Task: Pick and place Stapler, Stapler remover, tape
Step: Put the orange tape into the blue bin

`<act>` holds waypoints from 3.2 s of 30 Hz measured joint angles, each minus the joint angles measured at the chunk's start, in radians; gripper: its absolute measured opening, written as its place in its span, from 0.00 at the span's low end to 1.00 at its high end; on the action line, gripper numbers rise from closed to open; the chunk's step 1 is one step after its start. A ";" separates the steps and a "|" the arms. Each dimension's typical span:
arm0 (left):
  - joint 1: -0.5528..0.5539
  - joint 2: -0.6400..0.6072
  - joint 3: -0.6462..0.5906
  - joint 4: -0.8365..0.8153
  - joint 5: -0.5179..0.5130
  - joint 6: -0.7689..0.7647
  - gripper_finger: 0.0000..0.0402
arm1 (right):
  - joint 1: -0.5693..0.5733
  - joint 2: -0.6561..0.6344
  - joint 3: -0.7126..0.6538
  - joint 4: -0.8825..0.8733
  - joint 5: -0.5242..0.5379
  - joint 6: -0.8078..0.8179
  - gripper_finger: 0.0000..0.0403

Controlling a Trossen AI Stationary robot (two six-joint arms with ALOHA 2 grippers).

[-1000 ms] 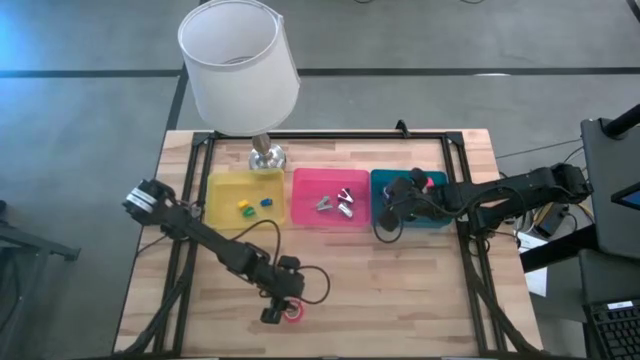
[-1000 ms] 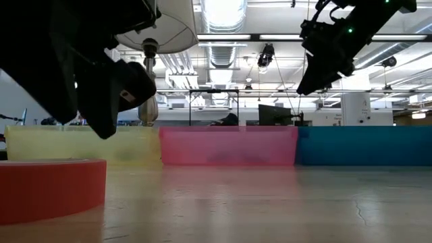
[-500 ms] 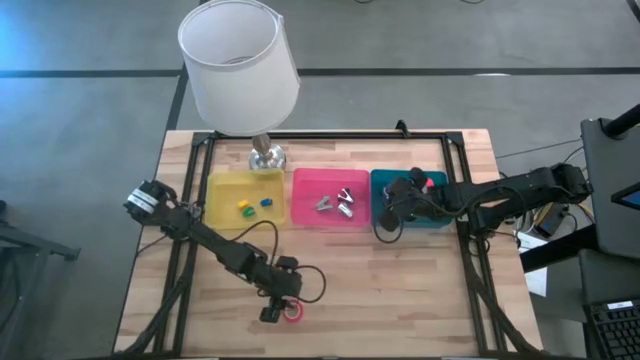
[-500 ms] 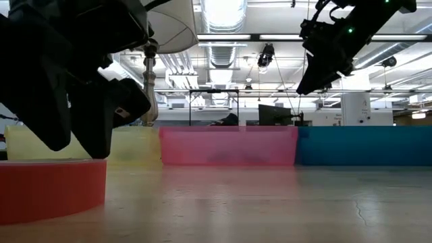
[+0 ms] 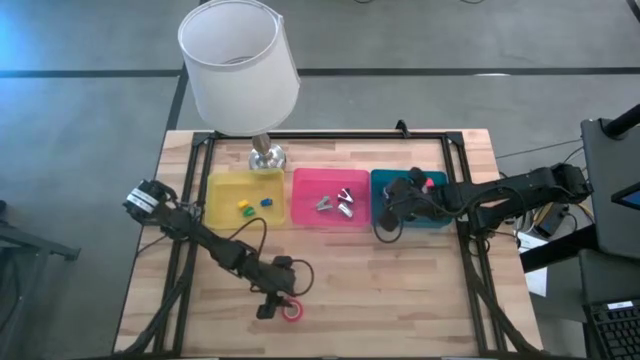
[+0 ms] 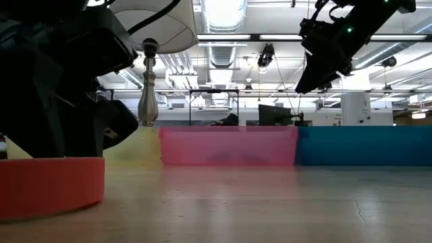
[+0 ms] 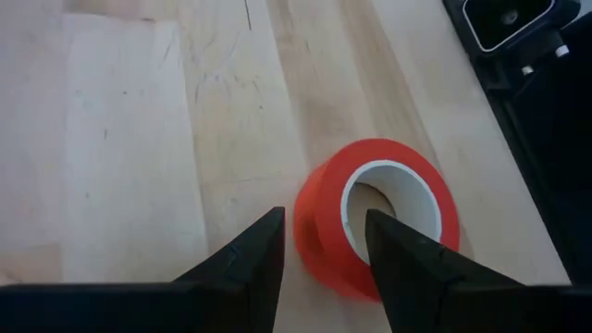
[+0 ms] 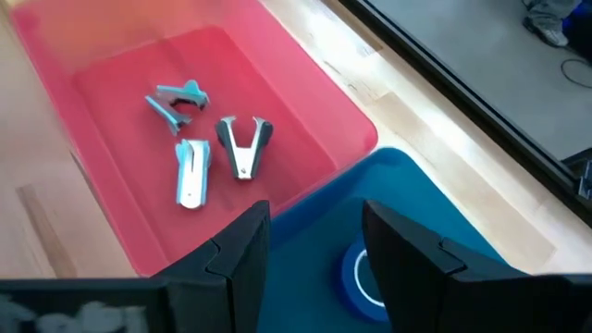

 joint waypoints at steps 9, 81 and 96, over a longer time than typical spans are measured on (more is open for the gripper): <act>0.004 -0.003 -0.041 0.055 -0.006 0.035 0.30 | 0.000 0.000 0.000 0.190 0.000 -0.053 0.41; 0.216 -0.113 0.209 0.028 -1.225 0.743 0.12 | 0.000 0.361 0.131 0.800 -0.313 0.023 0.41; 0.218 -0.113 0.233 0.049 -1.229 0.709 0.12 | -0.007 0.375 0.130 0.857 -0.310 -0.022 0.41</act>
